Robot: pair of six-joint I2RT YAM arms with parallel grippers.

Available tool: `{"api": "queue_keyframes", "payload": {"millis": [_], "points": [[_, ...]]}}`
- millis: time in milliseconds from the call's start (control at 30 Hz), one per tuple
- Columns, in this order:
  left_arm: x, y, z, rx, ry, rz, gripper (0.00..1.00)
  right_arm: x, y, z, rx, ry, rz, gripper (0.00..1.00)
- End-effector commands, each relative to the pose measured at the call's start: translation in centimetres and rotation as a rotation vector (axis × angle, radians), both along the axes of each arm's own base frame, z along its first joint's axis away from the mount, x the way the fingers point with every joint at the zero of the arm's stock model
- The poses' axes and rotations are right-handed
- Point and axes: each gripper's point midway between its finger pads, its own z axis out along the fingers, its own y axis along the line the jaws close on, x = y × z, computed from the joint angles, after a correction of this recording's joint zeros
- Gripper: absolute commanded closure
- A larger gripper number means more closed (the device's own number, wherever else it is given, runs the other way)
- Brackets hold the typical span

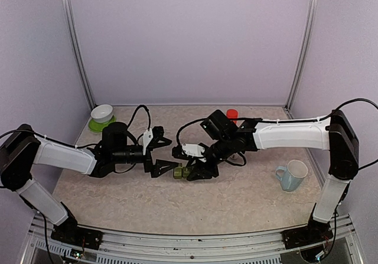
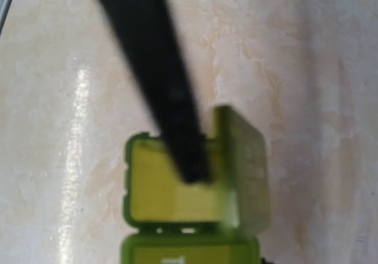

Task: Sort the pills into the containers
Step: Open the lid of the pill container.

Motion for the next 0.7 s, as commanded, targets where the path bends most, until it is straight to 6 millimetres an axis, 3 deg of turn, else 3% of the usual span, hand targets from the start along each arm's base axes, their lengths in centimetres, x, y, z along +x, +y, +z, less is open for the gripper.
{"api": "queue_keyframes", "payload": {"millis": [0, 667], "points": [[1.7, 0.1, 0.2, 0.001, -0.011, 0.085, 0.01, -1.5, 1.0, 1.8, 0.045, -0.005, 0.056, 0.67], [4.8, 0.9, -1.8, 0.077, 0.036, 0.229, 0.01, -1.9, 1.0, 2.9, 0.071, -0.032, 0.069, 0.67]]}}
